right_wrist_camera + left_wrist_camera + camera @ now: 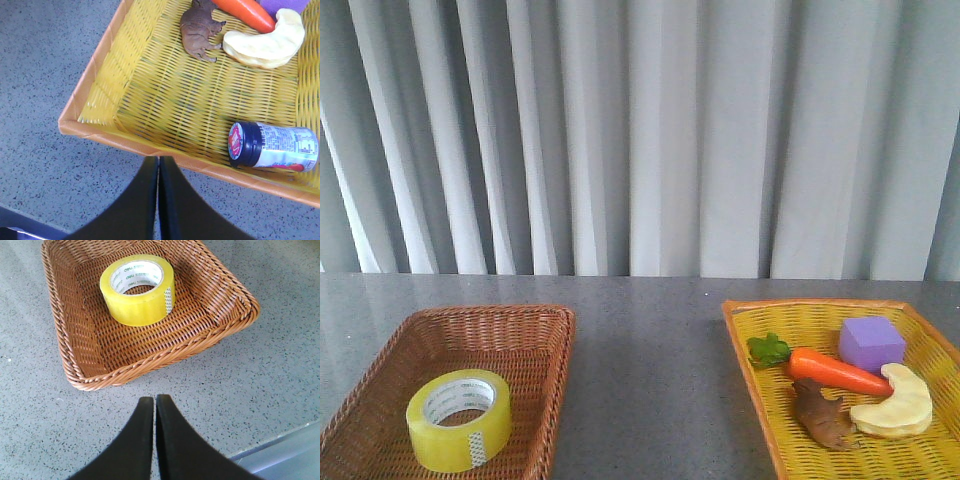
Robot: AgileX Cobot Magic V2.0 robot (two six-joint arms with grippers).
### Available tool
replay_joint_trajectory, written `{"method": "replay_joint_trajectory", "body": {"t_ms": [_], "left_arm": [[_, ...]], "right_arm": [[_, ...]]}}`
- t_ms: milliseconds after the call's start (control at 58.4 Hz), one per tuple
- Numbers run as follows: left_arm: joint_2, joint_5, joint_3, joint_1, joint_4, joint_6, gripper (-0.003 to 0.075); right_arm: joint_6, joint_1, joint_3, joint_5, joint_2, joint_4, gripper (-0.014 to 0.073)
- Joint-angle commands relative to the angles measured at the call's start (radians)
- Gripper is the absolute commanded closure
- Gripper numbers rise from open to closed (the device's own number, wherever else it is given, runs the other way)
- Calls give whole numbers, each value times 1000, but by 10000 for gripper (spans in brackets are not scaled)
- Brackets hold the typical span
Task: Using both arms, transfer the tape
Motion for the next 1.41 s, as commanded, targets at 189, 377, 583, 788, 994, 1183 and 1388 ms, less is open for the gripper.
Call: {"method": "replay_joint_trajectory", "body": {"t_ms": [189, 377, 583, 788, 994, 1183, 1388], "left_arm": [[6, -66, -26, -4, -12, -9, 727], [6, -63, -24, -4, -7, -8, 727], [-110, -221, 89, -4, 82, -122, 727], [-364, -503, 375, -4, 208, -353, 727], [-594, -702, 590, -4, 231, -425, 727], [-622, -882, 727, -3, 208, -425, 727], [-622, -943, 738, -3, 158, -391, 727]], "right_arm": [[-10, -5, -28, -41, -7, -21, 602], [-10, -5, -28, -41, -7, -21, 602], [-10, -5, -28, -41, -7, -21, 601], [-10, -5, -28, -42, -7, -21, 601], [-10, -5, -28, -42, -7, -21, 601], [-10, -5, -28, -44, -7, -21, 601], [-10, -5, -28, -45, -7, -21, 601]]}}
